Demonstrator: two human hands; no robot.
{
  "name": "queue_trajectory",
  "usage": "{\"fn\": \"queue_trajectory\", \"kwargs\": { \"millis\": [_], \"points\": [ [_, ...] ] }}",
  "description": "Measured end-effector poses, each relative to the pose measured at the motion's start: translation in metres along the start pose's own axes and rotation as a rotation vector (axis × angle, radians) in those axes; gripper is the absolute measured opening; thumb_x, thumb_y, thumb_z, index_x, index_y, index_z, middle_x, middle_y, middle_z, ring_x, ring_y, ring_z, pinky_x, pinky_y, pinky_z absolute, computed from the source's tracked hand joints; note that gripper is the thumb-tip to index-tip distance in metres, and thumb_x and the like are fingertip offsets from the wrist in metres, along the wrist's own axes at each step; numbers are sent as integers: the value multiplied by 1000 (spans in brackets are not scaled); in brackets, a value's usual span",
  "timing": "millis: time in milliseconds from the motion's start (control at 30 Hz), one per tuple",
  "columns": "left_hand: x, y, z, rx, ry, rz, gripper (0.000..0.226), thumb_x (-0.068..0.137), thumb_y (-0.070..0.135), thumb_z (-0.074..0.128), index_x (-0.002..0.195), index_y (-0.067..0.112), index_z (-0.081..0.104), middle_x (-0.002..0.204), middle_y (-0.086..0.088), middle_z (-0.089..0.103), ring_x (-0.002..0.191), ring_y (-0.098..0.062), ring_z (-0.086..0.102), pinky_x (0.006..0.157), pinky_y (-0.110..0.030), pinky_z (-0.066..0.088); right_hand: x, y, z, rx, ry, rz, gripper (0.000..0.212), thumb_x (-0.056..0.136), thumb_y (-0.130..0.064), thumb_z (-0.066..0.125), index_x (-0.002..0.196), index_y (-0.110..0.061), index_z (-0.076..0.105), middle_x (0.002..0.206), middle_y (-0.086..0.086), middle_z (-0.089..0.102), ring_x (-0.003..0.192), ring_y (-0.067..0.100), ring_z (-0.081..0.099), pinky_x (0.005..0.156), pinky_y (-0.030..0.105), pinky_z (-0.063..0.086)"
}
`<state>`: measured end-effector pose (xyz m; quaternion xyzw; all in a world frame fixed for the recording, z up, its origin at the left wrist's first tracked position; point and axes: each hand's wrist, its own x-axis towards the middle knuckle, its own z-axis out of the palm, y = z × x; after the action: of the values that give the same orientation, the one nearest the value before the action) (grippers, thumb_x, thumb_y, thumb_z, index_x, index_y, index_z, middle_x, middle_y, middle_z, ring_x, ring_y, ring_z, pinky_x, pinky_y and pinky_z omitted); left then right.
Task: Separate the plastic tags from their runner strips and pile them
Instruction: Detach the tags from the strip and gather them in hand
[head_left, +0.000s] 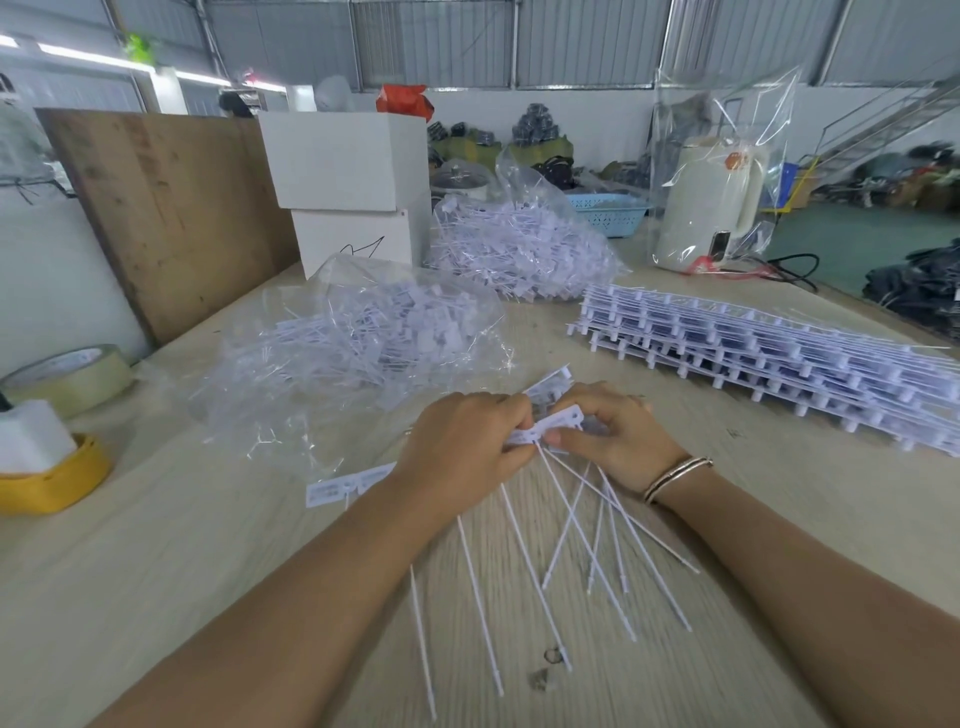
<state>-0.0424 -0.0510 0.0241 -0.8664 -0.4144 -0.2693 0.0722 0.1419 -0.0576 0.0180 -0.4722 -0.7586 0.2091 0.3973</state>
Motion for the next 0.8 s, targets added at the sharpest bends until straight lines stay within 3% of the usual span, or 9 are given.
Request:
{"fn": "queue_trajectory", "kwargs": {
  "millis": [167,233,333,467,600,733,800],
  "points": [
    [0,-1,2,-191,-28,-104,17,87,40,60,87,24,66,74,9,65,65,-12,55,57,-25,35,-1,2,0,-26,52,-89,3,80,-7,70,80,-9,71,81,9,66,85,22,54,89,55,36],
    [-1,-2,2,-292,-35,-131,15,86,39,62,86,24,66,76,11,67,67,-10,58,60,-27,42,0,3,0,-27,69,-106,4,80,-7,70,80,-11,71,80,9,66,83,23,55,89,55,36],
    [-1,-4,3,-380,-34,-131,10,86,31,65,86,20,64,80,8,68,74,-12,63,66,-35,50,0,5,0,38,60,-99,10,81,-7,69,81,-17,71,79,9,67,83,26,55,87,45,40],
    [2,-1,5,-536,30,-131,6,86,22,66,85,17,65,73,13,63,67,-8,59,65,-33,49,1,4,-1,234,111,-52,24,79,-4,68,77,-29,68,73,-13,68,76,6,57,77,20,43],
    [5,5,5,-552,69,-110,15,85,32,61,85,17,65,75,8,66,71,-12,62,67,-39,51,1,3,-2,295,132,-54,24,80,0,65,75,-23,68,70,-10,64,69,1,59,69,14,44],
    [0,2,2,-455,97,-87,19,82,35,58,84,16,63,77,5,62,73,-14,58,65,-40,49,2,10,-10,541,345,181,25,85,-1,60,65,-15,63,54,-7,60,48,4,54,50,15,45],
    [-4,-6,0,-374,119,-107,12,84,29,64,85,17,61,79,3,60,75,-16,56,64,-38,48,3,19,-16,452,389,273,23,88,-11,61,66,-18,64,58,-2,62,51,10,54,53,19,45]
  ]
}}
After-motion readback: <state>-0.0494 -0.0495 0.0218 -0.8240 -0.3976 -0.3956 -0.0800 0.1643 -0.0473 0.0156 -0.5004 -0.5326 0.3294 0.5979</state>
